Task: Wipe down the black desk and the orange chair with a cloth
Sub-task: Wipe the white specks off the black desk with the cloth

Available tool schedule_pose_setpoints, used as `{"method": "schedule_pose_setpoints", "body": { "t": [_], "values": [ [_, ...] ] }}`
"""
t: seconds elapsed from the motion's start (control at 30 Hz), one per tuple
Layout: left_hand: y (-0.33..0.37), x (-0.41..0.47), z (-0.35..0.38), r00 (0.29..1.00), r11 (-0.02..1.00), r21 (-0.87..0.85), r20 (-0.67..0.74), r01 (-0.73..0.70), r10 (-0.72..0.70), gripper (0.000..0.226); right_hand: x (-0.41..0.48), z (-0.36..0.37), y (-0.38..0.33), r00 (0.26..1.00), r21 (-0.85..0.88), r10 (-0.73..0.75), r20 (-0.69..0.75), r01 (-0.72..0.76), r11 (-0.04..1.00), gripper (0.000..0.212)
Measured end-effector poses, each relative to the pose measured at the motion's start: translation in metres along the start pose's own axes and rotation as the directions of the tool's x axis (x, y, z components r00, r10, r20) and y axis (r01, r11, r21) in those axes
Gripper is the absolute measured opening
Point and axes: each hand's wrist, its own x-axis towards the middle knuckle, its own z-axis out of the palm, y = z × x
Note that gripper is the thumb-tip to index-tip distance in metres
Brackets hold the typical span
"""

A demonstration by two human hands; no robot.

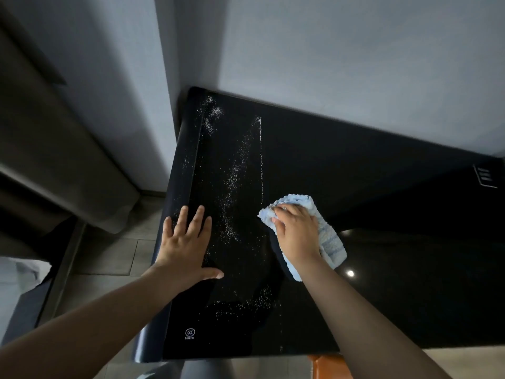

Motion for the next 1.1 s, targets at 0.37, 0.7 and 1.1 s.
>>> {"method": "schedule_pose_setpoints", "body": {
  "t": [0.37, 0.7, 1.1],
  "values": [
    [0.0, 0.001, -0.001, 0.999, 0.999, -0.034, 0.04, 0.028, -0.026, 0.14, -0.064, 0.012, -0.009, 0.996, 0.044, 0.063, -0.056, -0.061, 0.997, 0.027],
    [0.003, 0.005, -0.007, 0.998, 0.999, -0.032, 0.059, 0.026, -0.024, 0.143, -0.104, 0.017, -0.014, 0.996, 0.041, 0.088, -0.02, -0.087, 0.995, 0.029],
    [0.007, -0.003, -0.005, 0.998, 0.998, 0.019, 0.025, 0.062, -0.063, 0.136, -0.175, 0.022, -0.022, 0.996, 0.069, 0.091, 0.009, -0.091, 0.993, 0.029]
  ]
}}
